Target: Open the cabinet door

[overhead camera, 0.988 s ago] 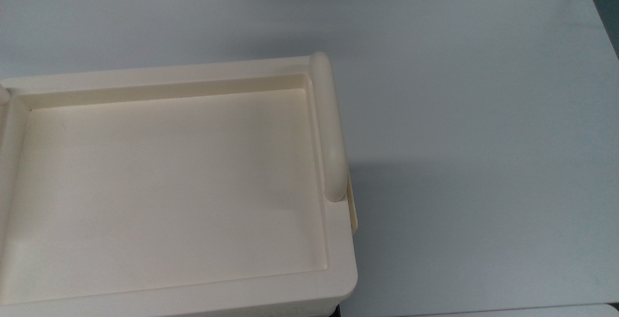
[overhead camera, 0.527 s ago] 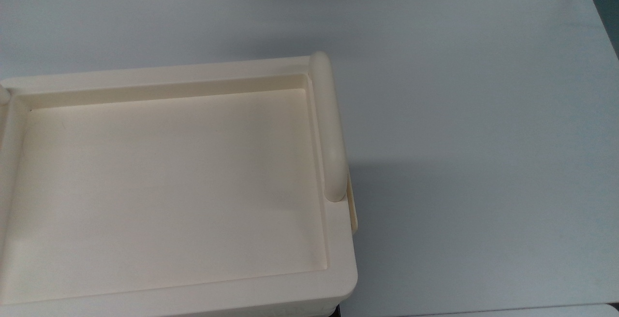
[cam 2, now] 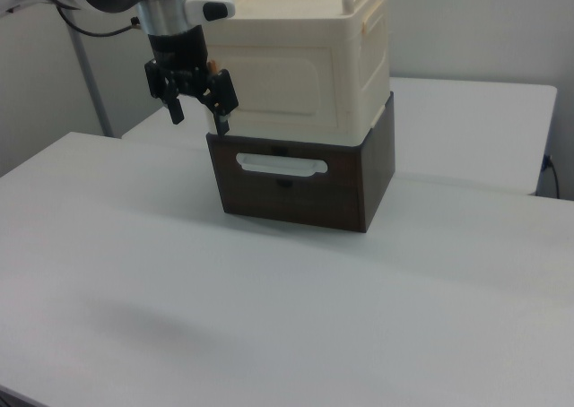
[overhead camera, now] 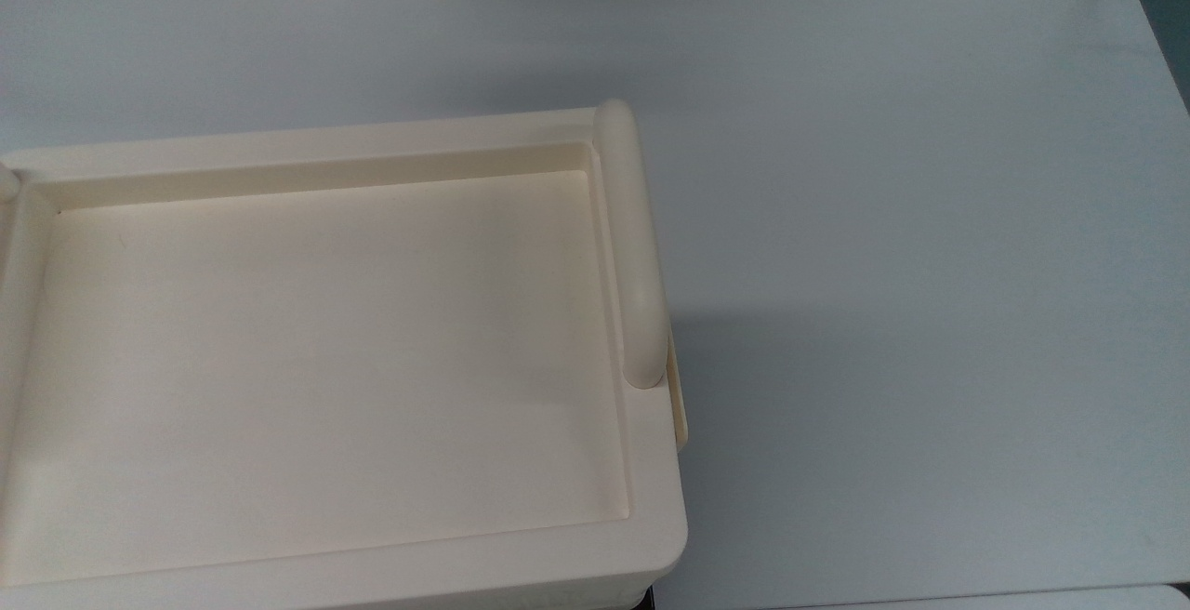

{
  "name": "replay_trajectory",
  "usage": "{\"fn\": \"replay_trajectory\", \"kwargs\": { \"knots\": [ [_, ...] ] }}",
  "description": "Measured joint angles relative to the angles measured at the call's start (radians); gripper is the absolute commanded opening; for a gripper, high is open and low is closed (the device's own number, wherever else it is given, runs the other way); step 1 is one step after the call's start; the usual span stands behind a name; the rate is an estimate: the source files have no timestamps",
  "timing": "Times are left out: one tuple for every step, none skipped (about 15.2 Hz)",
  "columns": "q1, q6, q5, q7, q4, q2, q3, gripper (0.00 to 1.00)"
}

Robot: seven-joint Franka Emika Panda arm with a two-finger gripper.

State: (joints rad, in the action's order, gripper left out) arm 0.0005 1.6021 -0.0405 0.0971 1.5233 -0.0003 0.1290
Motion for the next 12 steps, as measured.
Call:
{"fn": "replay_trajectory", "kwargs": {
  "knots": [
    [0.0,0.0,0.0,0.0,0.0,0.0,0.0,1.0],
    [0.0,0.0,0.0,0.0,0.0,0.0,0.0,1.0],
    [0.0,0.0,0.0,0.0,0.0,0.0,0.0,1.0],
    [0.0,0.0,0.0,0.0,0.0,0.0,0.0,1.0],
    [0.0,0.0,0.0,0.0,0.0,0.0,0.0,1.0],
    [0.0,0.0,0.0,0.001,0.0,0.001,0.0,1.0],
    [0.0,0.005,0.0,0.013,0.0,0.002,0.0,1.0],
    [0.0,0.024,0.0,0.039,0.001,0.004,-0.001,1.0],
    [0.001,0.05,0.0,0.073,0.001,0.007,-0.002,1.0],
    [0.001,0.073,-0.001,0.099,0.001,0.011,-0.003,1.0],
    [0.002,0.096,-0.002,0.114,0.001,0.015,-0.006,1.0],
    [0.002,0.126,-0.002,0.122,0.002,0.02,-0.012,1.0]
  ]
}}
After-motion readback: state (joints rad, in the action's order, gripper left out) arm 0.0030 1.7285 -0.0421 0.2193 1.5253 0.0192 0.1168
